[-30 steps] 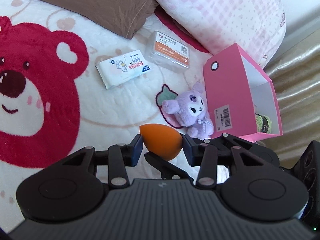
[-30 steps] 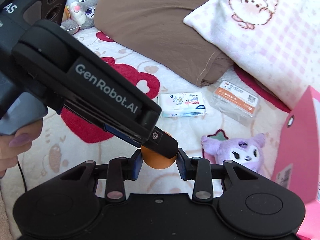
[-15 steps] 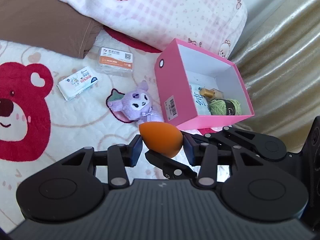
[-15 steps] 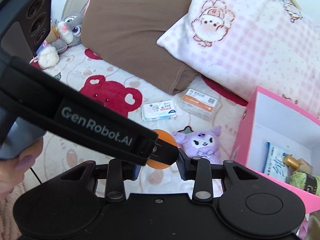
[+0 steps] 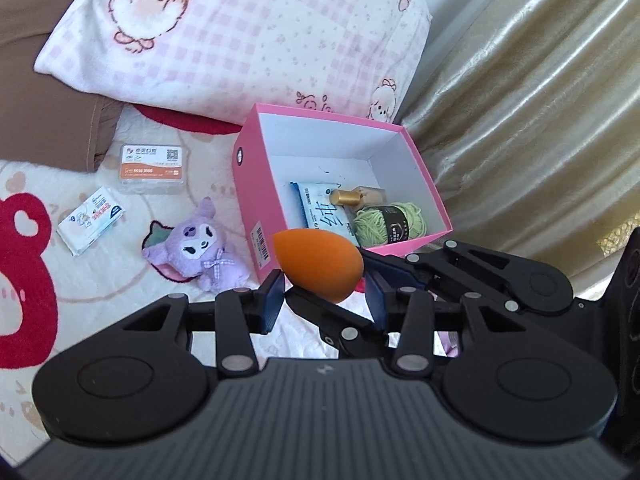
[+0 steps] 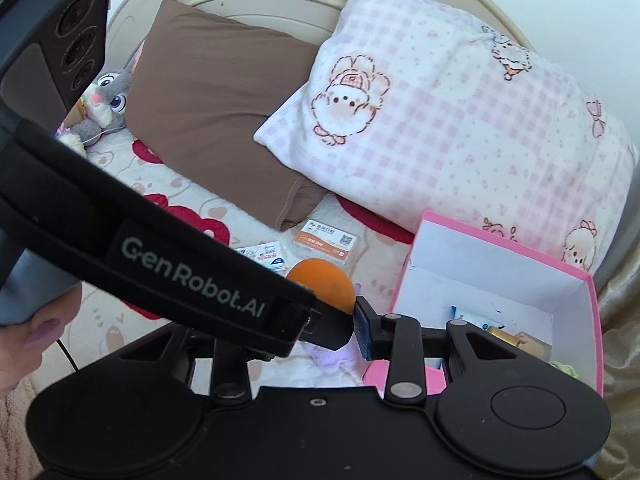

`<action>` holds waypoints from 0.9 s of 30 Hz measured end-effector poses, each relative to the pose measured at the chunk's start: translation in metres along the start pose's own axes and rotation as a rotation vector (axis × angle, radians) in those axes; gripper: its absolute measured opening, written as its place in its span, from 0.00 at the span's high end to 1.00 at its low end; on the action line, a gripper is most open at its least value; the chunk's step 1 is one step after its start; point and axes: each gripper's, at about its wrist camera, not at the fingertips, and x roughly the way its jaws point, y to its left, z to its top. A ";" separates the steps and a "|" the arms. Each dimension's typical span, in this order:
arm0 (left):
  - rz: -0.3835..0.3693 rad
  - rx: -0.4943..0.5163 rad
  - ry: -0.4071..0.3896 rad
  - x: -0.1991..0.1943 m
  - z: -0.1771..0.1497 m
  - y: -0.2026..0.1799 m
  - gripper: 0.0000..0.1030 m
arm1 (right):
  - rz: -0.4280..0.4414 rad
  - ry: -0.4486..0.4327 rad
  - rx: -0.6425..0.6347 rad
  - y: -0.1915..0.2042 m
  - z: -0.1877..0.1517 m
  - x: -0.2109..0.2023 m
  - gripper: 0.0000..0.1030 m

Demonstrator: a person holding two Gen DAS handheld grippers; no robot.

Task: Organize objects
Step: 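Carry the sponge with the left tool over the pink box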

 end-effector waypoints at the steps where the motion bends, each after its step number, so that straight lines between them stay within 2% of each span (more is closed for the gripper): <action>1: -0.004 0.004 0.000 0.003 0.003 -0.003 0.59 | -0.009 -0.005 0.009 -0.006 0.000 0.000 0.61; 8: -0.028 0.052 -0.013 0.028 0.029 -0.032 0.59 | -0.060 -0.046 0.088 -0.048 0.001 0.004 0.60; 10: -0.031 0.069 -0.027 0.034 0.035 -0.039 0.59 | -0.034 -0.092 0.141 -0.063 -0.002 0.002 0.60; 13: -0.068 0.054 -0.020 0.053 0.048 -0.041 0.59 | -0.014 -0.116 0.234 -0.091 -0.010 0.008 0.60; 18: -0.095 0.028 0.021 0.099 0.064 -0.045 0.59 | -0.052 -0.102 0.282 -0.124 -0.018 0.025 0.60; 23: -0.069 0.012 0.033 0.144 0.080 -0.053 0.58 | -0.083 -0.068 0.327 -0.162 -0.019 0.053 0.60; 27: -0.080 -0.021 0.053 0.178 0.095 -0.050 0.58 | -0.058 -0.016 0.355 -0.193 -0.014 0.074 0.60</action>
